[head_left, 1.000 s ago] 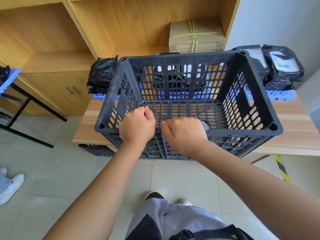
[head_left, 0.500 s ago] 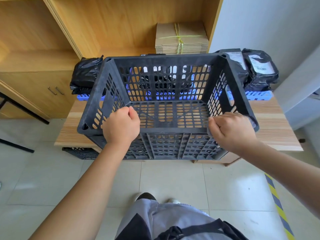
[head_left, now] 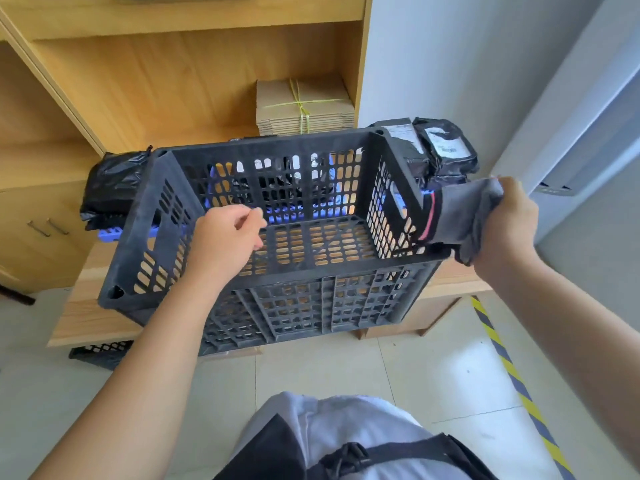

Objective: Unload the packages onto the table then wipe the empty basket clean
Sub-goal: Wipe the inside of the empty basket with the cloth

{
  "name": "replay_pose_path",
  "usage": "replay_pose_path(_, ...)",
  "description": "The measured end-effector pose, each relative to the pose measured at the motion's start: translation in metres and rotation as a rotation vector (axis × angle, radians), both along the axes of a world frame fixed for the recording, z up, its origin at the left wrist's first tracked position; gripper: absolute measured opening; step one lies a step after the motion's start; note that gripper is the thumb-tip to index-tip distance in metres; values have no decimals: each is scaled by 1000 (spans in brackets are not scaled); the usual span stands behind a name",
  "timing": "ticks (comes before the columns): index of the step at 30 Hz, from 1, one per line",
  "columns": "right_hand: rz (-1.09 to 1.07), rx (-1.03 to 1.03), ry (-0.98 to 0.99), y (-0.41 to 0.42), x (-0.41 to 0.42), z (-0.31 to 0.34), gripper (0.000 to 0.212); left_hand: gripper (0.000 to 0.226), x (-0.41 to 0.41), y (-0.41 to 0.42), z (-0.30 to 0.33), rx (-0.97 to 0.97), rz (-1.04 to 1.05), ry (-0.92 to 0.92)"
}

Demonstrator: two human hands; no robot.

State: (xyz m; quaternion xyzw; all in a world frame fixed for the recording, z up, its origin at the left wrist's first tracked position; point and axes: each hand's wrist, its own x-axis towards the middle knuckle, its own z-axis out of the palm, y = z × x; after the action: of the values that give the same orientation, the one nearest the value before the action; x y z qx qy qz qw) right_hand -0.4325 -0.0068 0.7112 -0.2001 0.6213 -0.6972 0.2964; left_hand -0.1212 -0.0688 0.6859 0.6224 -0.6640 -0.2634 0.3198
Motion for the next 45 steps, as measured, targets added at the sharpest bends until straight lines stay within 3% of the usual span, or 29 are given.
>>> replay_pose_path(2, -125, 128, -104, -3, -18, 3, 34, 29, -23, -6, 18, 57, -193, 73)
replay_pose_path(4, -214, 184, -45, -6, -31, 0, 28, 25, -46, -16, 28, 129, -386, 57)
replay_pose_path(7, -303, 117, 144, -12, -35, -4, 44, 18, -76, -28, 31, 149, -586, 37)
replay_pose_path(10, -309, 84, 453, -10, -25, -6, 54, 18, -96, -43, 27, 124, -704, 50)
replay_pose_path(13, -215, 312, 732, -4, 4, -19, 56, 19, -106, -71, 19, 124, -770, -33)
replay_pose_path(15, -71, 434, 788, -3, 23, -43, 55, 20, -112, -92, 11, 151, -792, -55)
replay_pose_path(18, 14, 416, 724, -15, 31, -49, 51, 22, -118, -119, -3, 153, -805, -105)
replay_pose_path(20, 118, 439, 576, -22, 23, -34, 35, 23, -121, -134, -8, 95, -786, -83)
replay_pose_path(22, 263, 568, 582, -22, 12, -27, 13, 22, -123, -149, -10, -3, -715, 16)
replay_pose_path(26, 355, 744, 681, -16, 23, -36, 53, 20, -132, -184, -10, -154, -604, 116)
replay_pose_path(29, 232, 886, 611, -24, 30, -39, 60, 34, -147, -210, -14, -192, -619, -46)
replay_pose_path(33, 184, 1112, 609, -43, 32, -27, 14, 58, -167, -236, -21, -197, -658, -412)
replay_pose_path(38, 200, 1165, 738, -45, 27, -33, 8, 56, -191, -254, -16, -147, -582, -558)
replay_pose_path(41, 211, 1144, 721, -45, 20, -31, 9, 49, -196, -267, -26, -106, -551, -623)
replay_pose_path(45, 294, 1136, 733, -49, 15, -21, 21, 27, -197, -268, -52, -305, -452, -627)
